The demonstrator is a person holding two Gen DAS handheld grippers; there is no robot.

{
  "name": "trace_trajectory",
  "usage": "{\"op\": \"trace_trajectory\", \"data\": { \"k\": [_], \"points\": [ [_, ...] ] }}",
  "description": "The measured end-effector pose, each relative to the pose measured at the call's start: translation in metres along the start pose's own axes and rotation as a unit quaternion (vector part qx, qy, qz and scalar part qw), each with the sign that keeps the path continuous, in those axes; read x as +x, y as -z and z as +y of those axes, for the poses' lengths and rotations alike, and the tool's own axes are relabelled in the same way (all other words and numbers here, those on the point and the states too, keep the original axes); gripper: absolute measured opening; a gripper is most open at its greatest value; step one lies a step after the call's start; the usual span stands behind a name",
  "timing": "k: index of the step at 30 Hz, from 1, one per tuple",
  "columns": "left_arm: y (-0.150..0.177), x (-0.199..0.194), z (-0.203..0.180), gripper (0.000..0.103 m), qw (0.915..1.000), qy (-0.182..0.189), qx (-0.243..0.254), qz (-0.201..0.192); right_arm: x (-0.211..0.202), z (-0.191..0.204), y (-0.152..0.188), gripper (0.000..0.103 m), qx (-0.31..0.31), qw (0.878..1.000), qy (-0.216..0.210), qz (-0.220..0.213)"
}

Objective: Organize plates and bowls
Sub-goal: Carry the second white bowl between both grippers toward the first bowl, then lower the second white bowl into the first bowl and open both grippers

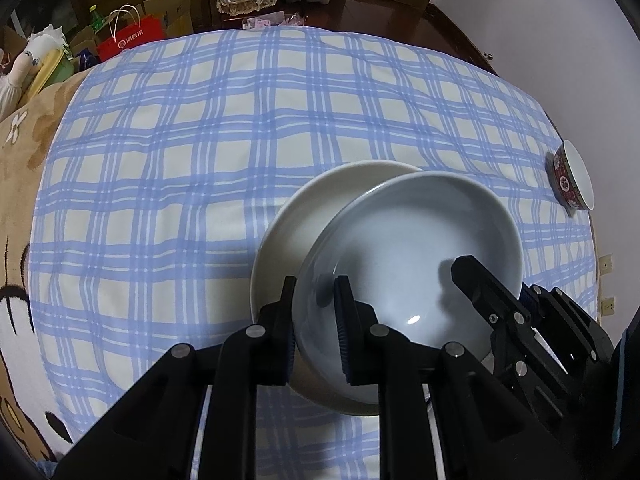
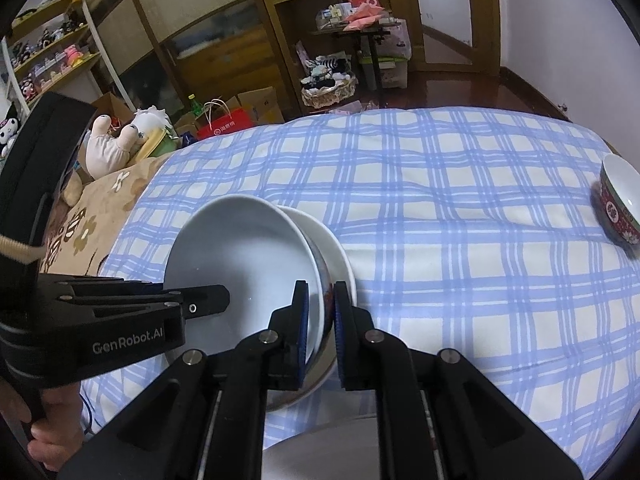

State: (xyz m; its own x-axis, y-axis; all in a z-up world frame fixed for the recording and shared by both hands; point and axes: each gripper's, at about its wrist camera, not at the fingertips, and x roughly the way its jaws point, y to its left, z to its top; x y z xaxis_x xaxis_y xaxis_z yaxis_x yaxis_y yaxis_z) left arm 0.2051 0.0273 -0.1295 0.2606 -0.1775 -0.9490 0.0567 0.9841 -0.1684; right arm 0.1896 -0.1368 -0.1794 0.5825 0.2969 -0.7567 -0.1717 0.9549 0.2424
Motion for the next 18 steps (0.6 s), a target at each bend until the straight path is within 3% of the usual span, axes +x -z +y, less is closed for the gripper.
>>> {"op": "trace_trajectory", "data": {
  "k": [8, 18],
  "points": [
    [-0.0017, 0.0019, 0.0010, 0.019, 1.0000, 0.001, 0.002, 0.006, 0.0000, -0.0018, -0.0015, 0.015, 0.003, 1.000, -0.008, -0.002],
    [0.0022, -0.0017, -0.0082, 0.019, 0.9987, -0.031, 0.040, -0.001, -0.0002, -0.0028, -0.0018, 0.015, 0.004, 1.000, -0.011, 0.005]
  ]
}}
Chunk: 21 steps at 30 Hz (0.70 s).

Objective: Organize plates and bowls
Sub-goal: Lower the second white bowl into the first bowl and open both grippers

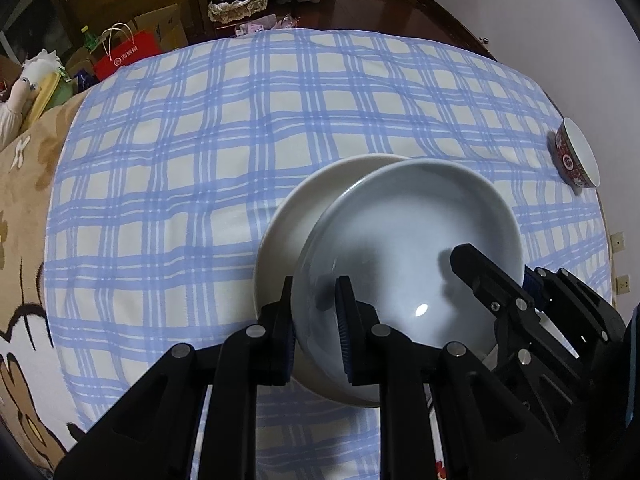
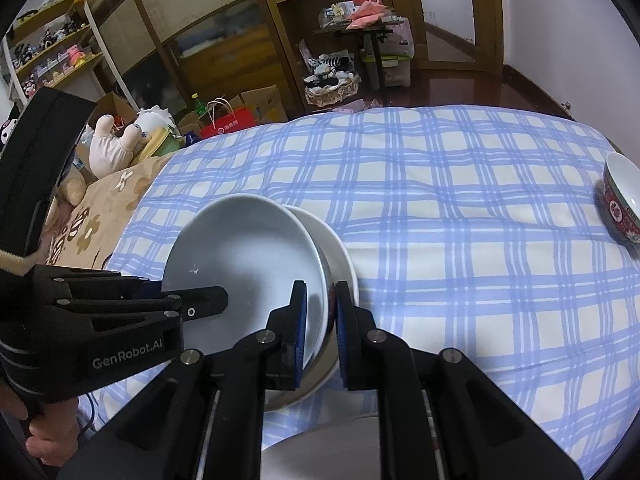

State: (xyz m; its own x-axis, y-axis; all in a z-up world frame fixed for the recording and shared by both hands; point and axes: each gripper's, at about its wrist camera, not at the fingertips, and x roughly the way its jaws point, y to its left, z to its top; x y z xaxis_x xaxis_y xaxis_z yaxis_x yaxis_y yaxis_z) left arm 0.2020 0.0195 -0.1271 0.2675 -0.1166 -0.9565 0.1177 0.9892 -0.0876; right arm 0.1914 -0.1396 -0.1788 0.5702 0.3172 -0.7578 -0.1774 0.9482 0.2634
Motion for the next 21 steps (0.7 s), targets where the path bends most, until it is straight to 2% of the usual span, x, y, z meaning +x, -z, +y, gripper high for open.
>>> {"op": "trace_trajectory", "data": {
  "k": [3, 7, 21],
  "points": [
    [0.0007, -0.0063, 0.0029, 0.018, 0.9995, -0.029, 0.006, -0.014, -0.0011, 0.0017, -0.0007, 0.014, -0.007, 1.000, 0.003, -0.004],
    [0.0003, -0.0040, 0.0071, 0.018, 0.9999, -0.015, -0.004, -0.007, -0.0011, 0.0082, 0.0010, 0.015, -0.029, 0.999, 0.018, -0.008],
    [0.0005, -0.0046, 0.0099, 0.019, 0.9999, -0.007, -0.014, -0.005, -0.0056, 0.0031, -0.0021, 0.018, -0.004, 1.000, 0.001, -0.007]
  ]
}}
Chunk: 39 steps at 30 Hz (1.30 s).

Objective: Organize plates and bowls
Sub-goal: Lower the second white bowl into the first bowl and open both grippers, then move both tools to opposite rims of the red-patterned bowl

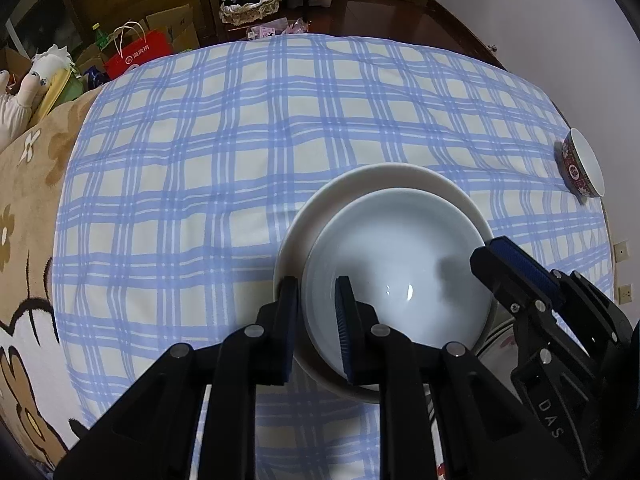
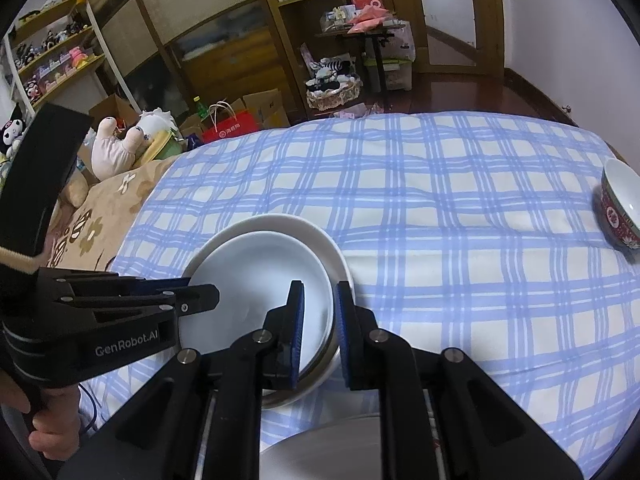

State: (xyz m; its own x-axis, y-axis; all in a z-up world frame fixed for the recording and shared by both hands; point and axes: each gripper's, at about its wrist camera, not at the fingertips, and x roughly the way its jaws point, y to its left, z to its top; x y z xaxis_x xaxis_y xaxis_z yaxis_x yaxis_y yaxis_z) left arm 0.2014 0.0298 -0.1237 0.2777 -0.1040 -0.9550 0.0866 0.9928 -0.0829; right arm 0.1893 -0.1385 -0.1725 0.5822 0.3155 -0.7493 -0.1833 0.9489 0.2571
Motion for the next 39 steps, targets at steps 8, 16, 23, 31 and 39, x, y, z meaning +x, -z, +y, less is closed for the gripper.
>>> {"op": "trace_trajectory", "data": {
  "k": [8, 16, 23, 31, 39],
  "points": [
    [0.004, -0.006, -0.001, 0.026, 1.0000, 0.004, 0.000, -0.007, -0.007, -0.001, -0.004, 0.023, 0.009, 1.000, 0.006, -0.002],
    [0.006, -0.016, -0.003, 0.034, 0.9997, 0.007, 0.005, -0.023, -0.019, -0.002, -0.008, 0.028, 0.012, 1.000, 0.018, -0.008],
    [0.008, -0.028, -0.003, 0.048, 0.9988, 0.011, 0.007, -0.047, -0.033, 0.001, -0.008, 0.056, 0.004, 0.999, 0.040, -0.023],
    [0.003, -0.044, 0.004, 0.086, 0.9975, -0.006, 0.000, -0.070, -0.052, -0.006, -0.015, 0.097, 0.007, 0.996, 0.077, -0.050],
    [0.001, -0.055, -0.002, 0.091, 0.9965, -0.019, 0.004, -0.081, -0.088, -0.026, -0.022, 0.103, 0.028, 0.990, 0.106, -0.089]
  ]
}}
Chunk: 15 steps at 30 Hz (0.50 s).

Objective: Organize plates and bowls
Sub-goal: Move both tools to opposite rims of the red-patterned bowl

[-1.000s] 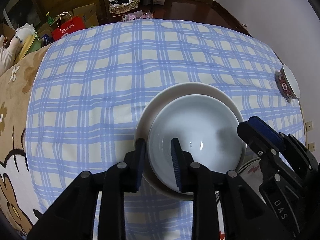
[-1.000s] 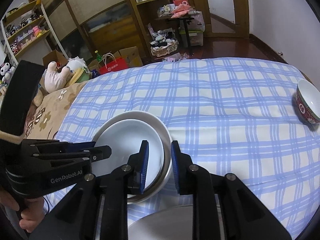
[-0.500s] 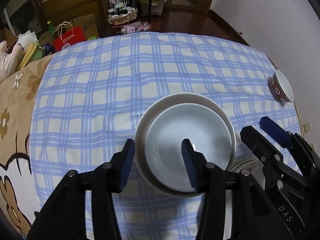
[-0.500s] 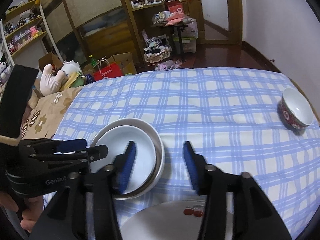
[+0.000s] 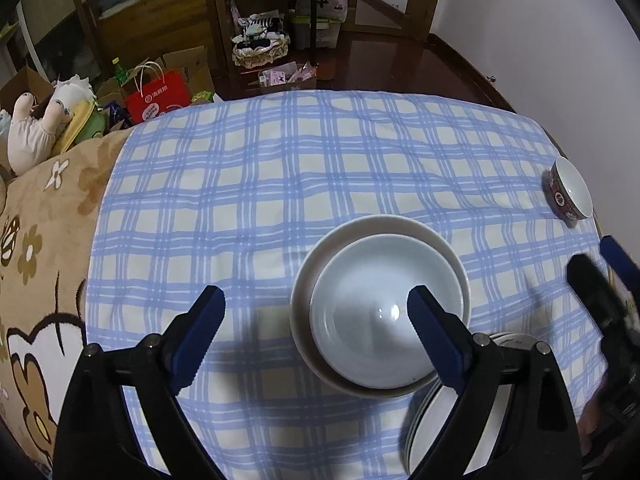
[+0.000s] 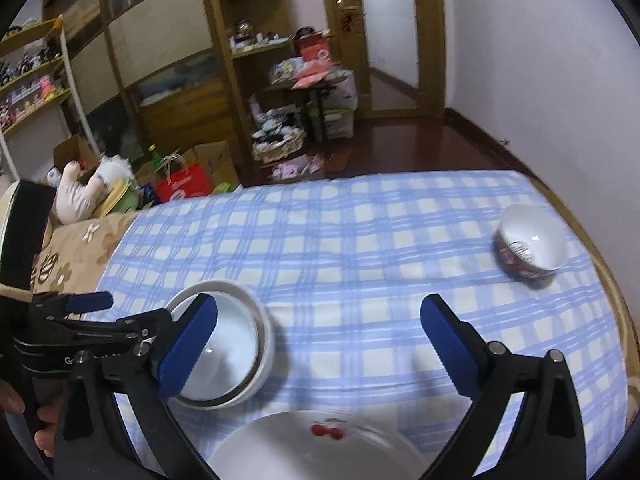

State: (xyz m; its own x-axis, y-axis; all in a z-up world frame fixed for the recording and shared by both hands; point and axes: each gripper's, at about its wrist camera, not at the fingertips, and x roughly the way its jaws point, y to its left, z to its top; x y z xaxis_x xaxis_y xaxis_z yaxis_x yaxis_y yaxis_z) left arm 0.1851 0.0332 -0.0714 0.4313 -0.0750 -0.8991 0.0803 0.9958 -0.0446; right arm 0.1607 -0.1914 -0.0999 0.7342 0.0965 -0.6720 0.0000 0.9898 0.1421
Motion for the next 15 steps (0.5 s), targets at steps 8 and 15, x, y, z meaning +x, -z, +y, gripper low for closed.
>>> {"op": "trace_trajectory", "data": {
  "k": [8, 15],
  "points": [
    [-0.011, -0.033, -0.027, 0.091, 0.9984, 0.037, 0.007, -0.043, -0.033, -0.047, -0.013, 0.103, 0.046, 0.998, 0.023, -0.026],
    [-0.041, -0.059, -0.075, 0.091, 0.9941, 0.063, 0.029, -0.083, -0.058, -0.079, -0.034, 0.103, 0.036, 0.994, 0.091, -0.057]
  ]
}}
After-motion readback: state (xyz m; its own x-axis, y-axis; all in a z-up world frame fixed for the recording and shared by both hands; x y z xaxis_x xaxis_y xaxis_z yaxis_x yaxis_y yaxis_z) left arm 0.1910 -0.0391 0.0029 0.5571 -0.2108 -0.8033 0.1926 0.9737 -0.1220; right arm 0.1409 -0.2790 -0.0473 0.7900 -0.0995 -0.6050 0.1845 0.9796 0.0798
